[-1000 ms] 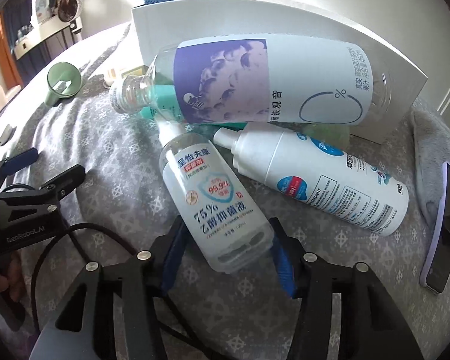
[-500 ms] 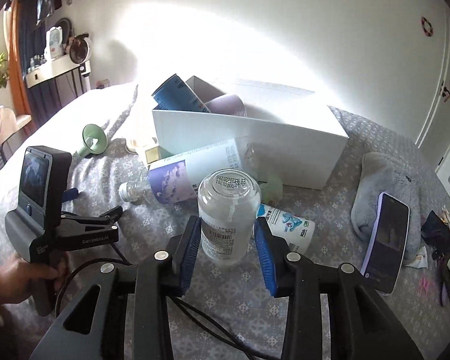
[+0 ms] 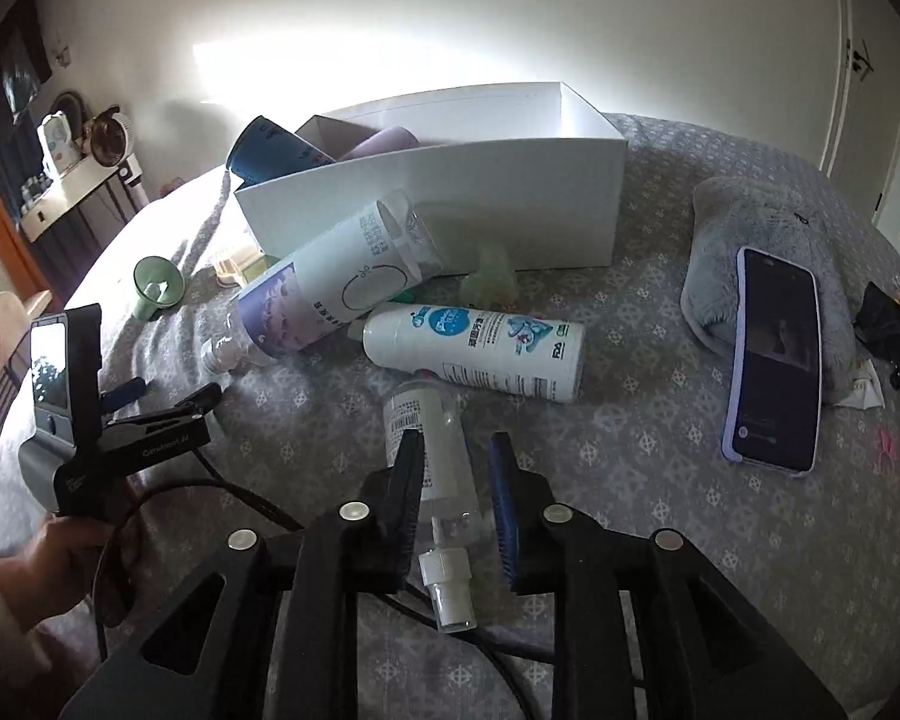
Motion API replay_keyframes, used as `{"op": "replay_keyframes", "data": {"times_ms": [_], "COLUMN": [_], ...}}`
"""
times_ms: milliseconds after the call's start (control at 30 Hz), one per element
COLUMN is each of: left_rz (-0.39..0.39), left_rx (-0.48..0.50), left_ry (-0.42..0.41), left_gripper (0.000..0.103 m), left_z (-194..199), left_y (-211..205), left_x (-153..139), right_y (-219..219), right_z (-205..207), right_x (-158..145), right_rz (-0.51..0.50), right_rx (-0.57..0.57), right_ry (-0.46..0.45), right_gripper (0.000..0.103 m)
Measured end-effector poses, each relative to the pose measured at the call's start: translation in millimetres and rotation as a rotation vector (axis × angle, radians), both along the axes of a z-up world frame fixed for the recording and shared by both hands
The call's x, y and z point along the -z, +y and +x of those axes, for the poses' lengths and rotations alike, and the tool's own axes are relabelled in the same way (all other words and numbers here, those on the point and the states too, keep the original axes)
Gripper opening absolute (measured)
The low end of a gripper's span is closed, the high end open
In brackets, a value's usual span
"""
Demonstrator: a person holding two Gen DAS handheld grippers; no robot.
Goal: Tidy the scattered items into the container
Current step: 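Lift the clear spray bottle with the right tool over the box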
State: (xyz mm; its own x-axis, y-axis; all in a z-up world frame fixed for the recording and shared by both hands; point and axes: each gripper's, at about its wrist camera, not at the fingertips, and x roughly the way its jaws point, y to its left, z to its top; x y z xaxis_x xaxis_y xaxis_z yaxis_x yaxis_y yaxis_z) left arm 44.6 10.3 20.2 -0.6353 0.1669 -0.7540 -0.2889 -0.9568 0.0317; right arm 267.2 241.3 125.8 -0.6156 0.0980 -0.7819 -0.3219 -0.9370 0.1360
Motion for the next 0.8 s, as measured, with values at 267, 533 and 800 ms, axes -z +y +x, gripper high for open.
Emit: {"op": "replay_keyframes", "data": {"times_ms": [267,533,800], "left_rz": [0.0,0.001,0.0], "left_rx": [0.0,0.001,0.001], "left_ry": [0.0,0.0,0.0], "left_gripper": [0.103,0.103,0.103], "left_z": [0.0,-0.2,-0.3], "left_y": [-0.2,-0.2,-0.2], "left_x": [0.0,0.2,0.2], "right_y": [4.1,-14.6,-34.8], "right_z": [-5.0,-72.3,-58.0], "right_x": [-0.2,55.3,44.1], "right_rz": [-0.002,0.017,0.125], "right_rx": [0.034,-0.069,-0.146], "right_ry": [0.001,-0.253,-0.171], "right_gripper": [0.076,0.085,0.039]}}
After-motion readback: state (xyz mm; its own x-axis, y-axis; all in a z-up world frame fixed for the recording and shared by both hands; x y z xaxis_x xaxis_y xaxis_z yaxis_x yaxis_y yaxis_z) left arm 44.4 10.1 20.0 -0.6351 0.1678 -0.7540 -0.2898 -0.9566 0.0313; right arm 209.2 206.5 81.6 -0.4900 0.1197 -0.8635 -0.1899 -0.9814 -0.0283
